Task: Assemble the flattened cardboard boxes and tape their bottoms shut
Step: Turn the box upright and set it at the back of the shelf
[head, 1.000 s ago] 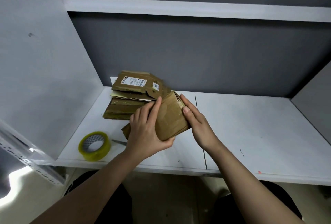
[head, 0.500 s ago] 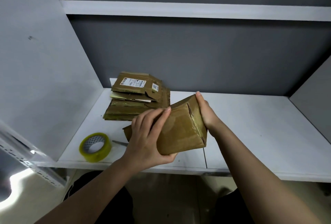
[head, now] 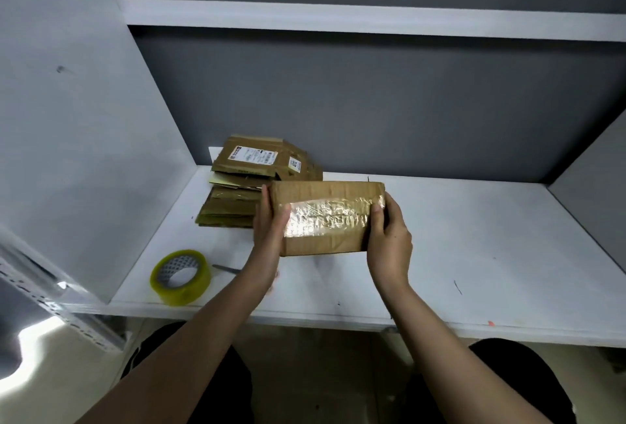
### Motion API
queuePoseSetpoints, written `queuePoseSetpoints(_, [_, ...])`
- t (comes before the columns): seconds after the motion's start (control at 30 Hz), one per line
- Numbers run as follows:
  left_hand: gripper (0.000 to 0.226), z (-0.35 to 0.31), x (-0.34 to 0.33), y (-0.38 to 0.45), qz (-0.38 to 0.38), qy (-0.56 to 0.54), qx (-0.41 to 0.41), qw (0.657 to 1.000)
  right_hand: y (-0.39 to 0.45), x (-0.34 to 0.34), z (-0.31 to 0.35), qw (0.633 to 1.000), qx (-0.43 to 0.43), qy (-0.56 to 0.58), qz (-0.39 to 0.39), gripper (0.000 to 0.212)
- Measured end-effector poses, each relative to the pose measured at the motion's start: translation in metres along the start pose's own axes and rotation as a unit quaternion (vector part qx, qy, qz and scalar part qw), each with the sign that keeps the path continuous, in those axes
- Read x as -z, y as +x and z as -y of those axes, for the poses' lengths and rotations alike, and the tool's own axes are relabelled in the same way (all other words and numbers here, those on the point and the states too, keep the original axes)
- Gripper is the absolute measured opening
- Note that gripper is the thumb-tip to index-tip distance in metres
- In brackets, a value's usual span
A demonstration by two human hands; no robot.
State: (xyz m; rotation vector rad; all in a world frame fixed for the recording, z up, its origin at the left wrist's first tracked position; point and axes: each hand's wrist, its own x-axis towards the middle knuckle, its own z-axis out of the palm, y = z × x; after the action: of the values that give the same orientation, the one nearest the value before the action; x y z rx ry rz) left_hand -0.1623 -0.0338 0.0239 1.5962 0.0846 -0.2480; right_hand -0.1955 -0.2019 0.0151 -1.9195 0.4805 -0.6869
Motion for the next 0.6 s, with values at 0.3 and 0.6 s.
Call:
queuePoseSetpoints(0.3, [0.074,-0.003,-0.007,-0.005,-0.004,-0.126,0.097,0.987,-0.018,0.010,0.000,0.994,0.012,0.070,0.086,0.043])
queuePoseSetpoints(0.6, [0.061,0.034,0.001,-0.009,0.089,0.064,-0.070,0.992,0.010,0.026,-0.015,0.960,-0.165,0.137,0.180,0.020])
